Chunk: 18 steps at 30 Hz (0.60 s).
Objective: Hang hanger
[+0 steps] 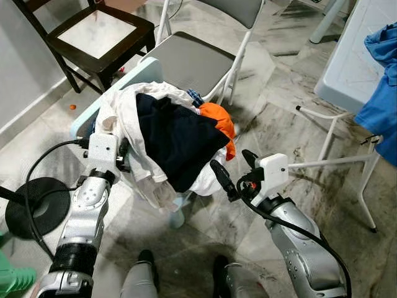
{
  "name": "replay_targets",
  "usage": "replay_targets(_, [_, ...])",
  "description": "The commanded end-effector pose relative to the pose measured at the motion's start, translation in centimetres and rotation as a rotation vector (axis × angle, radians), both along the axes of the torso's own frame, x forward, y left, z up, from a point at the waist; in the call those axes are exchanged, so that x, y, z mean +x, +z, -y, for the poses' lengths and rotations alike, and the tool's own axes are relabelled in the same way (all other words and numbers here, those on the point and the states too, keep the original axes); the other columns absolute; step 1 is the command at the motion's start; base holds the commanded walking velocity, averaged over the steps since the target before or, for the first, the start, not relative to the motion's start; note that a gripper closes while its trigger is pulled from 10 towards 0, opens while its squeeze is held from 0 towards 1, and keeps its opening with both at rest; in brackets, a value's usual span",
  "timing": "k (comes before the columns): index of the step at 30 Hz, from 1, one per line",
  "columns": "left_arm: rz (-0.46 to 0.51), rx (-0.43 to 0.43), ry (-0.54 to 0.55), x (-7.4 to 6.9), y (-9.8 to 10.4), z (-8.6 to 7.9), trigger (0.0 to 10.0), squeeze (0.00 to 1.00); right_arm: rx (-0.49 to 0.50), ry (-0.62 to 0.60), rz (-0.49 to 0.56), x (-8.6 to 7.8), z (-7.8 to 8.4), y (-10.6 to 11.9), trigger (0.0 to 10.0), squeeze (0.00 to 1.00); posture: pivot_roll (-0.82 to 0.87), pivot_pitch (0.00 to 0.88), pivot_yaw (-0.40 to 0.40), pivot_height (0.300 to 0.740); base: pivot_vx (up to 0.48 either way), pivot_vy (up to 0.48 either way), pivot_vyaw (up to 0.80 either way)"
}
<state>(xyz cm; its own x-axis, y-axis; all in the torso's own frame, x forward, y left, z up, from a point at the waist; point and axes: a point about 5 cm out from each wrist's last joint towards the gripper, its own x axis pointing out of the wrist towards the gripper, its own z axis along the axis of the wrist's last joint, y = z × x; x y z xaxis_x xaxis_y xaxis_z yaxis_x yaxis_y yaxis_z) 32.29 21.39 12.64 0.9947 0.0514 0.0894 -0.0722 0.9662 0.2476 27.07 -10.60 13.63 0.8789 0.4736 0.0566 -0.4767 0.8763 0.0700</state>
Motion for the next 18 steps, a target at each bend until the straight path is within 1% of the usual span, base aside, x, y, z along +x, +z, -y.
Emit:
replay_targets(1, [0.026,0.039,0.059,-0.8,0.1,-1.1,10.0,1.0,-0.01,-0.016,-0.013,-0.1,0.2,-0.5,10.0,0.0,0.07,0.323,-0.047,0.74,0.0,0.0,0.0])
replay_targets(4, [0.047,0.05,0.11,-1.3,0.4,-2.1,10.0,1.0,-0.011,-0.014,-0.013,-0.1,0.2,-0.5,10.0,0.0,0.08,0.325,-0.049,0.74,0.0,0.0,0.0])
replay_targets(8, [0.059,0.071,0.159,-1.5,0.9,-3.1,10.0,1.0,-0.015,-0.006,-0.012,0.0,0.1,-0.6,10.0,0.0,0.08,0.325,-0.057,0.74,0.0,0.0,0.0])
replay_targets(13, [0.053,0.073,0.17,-1.2,1.0,-3.7,10.0,1.0,-0.018,-0.001,-0.008,0.1,0.0,-0.5,10.0,0.0,0.09,0.328,-0.06,0.74,0.0,0.0,0.0])
replay_targets(14, [0.048,0.049,0.152,-1.0,1.0,-3.7,10.0,1.0,-0.019,-0.002,-0.007,0.1,0.1,-0.4,10.0,0.0,0.08,0.331,-0.061,0.74,0.0,0.0,0.0])
replay_targets(15, [0.048,0.034,0.139,-0.7,1.0,-3.6,10.0,0.65,-0.019,-0.002,-0.006,0.1,0.1,-0.4,10.0,0.0,0.08,0.333,-0.062,0.74,0.0,0.0,0.0])
replay_targets(16, [0.044,0.027,0.123,-0.5,1.0,-3.5,10.0,0.35,-0.02,-0.002,-0.006,0.1,0.1,-0.4,10.0,0.0,0.08,0.333,-0.062,0.74,0.0,0.0,0.0])
replay_targets(17, [0.042,0.016,0.099,0.0,1.1,-3.2,10.0,0.0,-0.02,-0.003,-0.005,0.1,0.1,-0.4,10.0,0.0,0.07,0.336,-0.064,0.74,0.0,0.0,0.0])
replay_targets(18, [0.041,0.014,0.094,0.0,1.1,-3.1,10.0,0.0,-0.02,-0.003,-0.005,0.1,0.1,-0.4,10.0,0.0,0.07,0.336,-0.064,0.74,0.0,0.0,0.0])
